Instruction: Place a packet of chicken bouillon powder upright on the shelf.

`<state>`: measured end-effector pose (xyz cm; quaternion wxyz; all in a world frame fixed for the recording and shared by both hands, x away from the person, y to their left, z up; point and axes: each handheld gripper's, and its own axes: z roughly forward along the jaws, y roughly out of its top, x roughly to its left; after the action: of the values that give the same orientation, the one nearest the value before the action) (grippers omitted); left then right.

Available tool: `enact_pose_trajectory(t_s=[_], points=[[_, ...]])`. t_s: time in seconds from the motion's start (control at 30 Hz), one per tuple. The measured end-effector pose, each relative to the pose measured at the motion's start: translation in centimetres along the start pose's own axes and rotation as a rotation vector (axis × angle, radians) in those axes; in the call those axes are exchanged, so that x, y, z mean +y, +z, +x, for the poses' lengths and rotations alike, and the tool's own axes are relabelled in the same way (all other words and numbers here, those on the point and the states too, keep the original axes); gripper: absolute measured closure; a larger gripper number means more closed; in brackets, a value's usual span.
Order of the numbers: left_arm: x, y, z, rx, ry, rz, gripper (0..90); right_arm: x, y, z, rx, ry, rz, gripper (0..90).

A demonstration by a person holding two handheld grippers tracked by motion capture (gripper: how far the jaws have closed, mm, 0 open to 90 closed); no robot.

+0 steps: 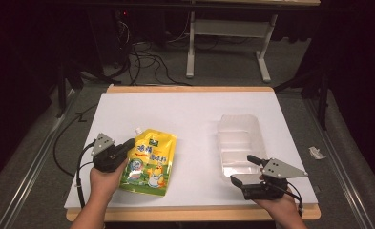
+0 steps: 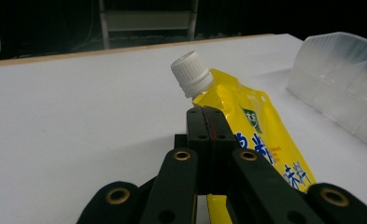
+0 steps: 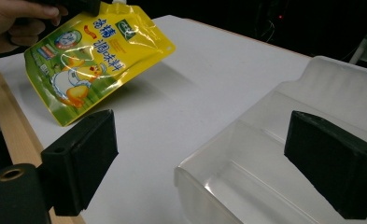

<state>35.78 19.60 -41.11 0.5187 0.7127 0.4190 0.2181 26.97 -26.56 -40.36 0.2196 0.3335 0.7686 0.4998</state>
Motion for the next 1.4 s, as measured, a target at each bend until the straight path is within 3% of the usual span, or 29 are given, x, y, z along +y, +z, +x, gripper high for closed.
enact_pose_trajectory(t_s=[0.27, 0.43, 0.97, 1.4], points=[[-0.1, -2.4, -1.5, -0.002, 0.031, -0.074, 90.0, 0.4, 1.3, 1.7, 0.030, 0.008, 0.014, 9.4], [-0.4, -3.3, -2.0, -0.007, 0.046, -0.105, 90.0, 1.1, 2.5, 2.9, 0.068, 0.051, 0.017, 9.6], [-0.2, -5.1, -3.6, -0.027, 0.140, -0.151, 90.0, 4.3, 8.3, 5.6, 0.093, 0.089, 0.043, 10.4], [-0.5, -6.0, -3.8, -0.027, 0.143, -0.156, 90.0, 5.5, 12.9, 7.7, 0.166, 0.106, 0.057, 8.8]])
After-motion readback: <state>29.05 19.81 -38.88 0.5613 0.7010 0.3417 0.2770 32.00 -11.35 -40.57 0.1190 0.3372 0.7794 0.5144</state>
